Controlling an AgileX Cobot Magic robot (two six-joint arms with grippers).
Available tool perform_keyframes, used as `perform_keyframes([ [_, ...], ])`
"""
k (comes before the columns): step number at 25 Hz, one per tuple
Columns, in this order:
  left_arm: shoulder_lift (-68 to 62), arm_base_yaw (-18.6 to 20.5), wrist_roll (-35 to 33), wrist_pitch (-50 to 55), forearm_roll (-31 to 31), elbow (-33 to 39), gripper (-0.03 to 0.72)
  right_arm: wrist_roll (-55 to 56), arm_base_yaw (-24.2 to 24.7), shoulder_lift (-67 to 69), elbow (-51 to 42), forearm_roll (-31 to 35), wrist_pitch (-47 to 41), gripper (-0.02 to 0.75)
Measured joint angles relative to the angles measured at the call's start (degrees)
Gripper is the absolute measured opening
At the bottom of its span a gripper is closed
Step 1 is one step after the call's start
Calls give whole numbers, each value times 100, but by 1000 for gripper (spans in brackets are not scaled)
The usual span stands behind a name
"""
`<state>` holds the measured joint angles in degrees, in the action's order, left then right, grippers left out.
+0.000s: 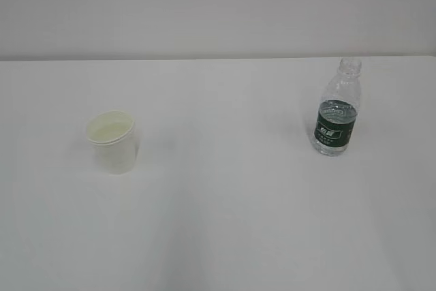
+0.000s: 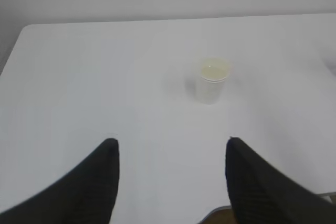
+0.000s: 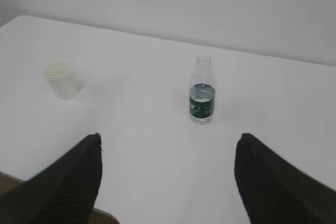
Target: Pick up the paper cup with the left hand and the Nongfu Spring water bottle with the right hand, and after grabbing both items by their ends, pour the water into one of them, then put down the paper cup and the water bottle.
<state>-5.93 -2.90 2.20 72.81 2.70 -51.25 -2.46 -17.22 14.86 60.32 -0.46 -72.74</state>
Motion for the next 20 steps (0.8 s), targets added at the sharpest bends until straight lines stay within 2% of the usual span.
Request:
perform_keyframes([
  [4, 280, 0, -51, 5, 33, 55, 452, 246, 0, -467, -43, -357, -35, 589],
  [7, 456, 0, -54, 5, 86, 359, 451, 424, 0, -818, -289, -522, -48, 589],
  [15, 575, 0, -54, 13, 164, 1510, 450, 467, 0, -1210, -1506, -612, -62, 589],
  [20, 575, 0, -54, 13, 164, 1766, 450, 467, 0, -1283, -2320, -624, -62, 589],
])
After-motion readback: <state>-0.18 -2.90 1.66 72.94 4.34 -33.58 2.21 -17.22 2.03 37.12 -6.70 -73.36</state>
